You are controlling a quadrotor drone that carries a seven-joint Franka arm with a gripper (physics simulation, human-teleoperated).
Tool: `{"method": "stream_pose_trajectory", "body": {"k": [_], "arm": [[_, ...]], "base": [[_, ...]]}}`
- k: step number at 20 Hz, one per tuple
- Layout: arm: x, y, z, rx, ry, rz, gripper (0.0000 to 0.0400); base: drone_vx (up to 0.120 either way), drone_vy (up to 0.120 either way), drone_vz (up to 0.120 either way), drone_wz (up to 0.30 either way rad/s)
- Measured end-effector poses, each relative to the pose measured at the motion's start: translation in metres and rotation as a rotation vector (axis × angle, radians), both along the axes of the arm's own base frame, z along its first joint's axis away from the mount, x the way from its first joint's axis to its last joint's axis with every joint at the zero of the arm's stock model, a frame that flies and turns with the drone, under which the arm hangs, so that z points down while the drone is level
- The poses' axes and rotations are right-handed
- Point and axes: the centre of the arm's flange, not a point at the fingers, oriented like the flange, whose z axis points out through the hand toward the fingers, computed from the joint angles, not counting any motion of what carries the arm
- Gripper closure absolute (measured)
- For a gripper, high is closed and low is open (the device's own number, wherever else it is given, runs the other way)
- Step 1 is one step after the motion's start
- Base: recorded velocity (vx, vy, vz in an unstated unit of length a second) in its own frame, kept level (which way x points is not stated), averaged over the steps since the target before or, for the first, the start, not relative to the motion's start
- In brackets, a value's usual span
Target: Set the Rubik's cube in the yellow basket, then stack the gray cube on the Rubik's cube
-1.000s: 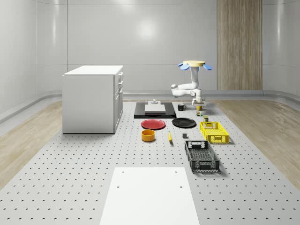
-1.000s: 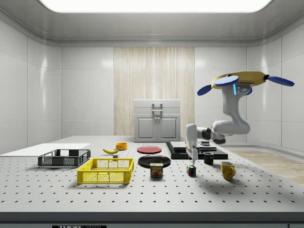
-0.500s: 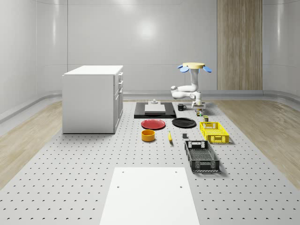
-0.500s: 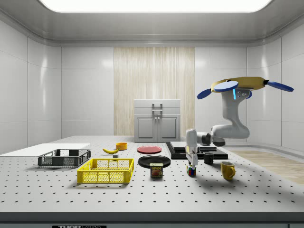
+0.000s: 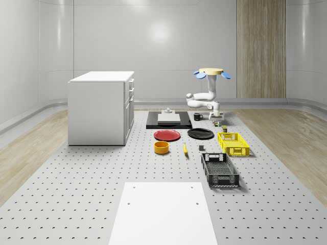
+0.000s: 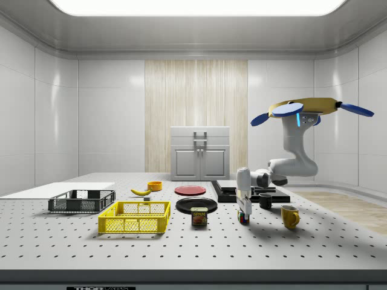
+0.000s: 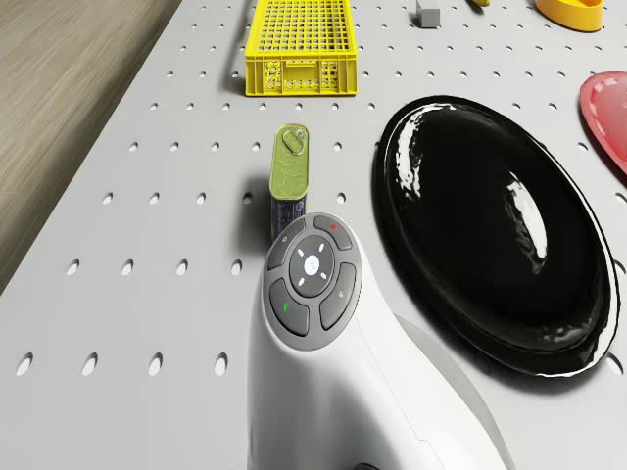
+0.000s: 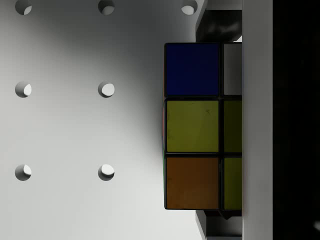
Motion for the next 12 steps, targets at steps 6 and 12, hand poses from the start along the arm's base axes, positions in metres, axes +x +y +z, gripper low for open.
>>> {"method": "stream_pose_trajectory", "body": {"k": [6, 12], "arm": [[0.0000, 0.0000, 0.0025, 0.000, 0.000, 0.000, 0.0029], [0.0000, 0.0000, 0.0031, 0.000, 0.000, 0.000, 0.0065]], "base": [[0.000, 0.000, 0.000, 0.000], [0.000, 0.000, 0.000, 0.000]]}}
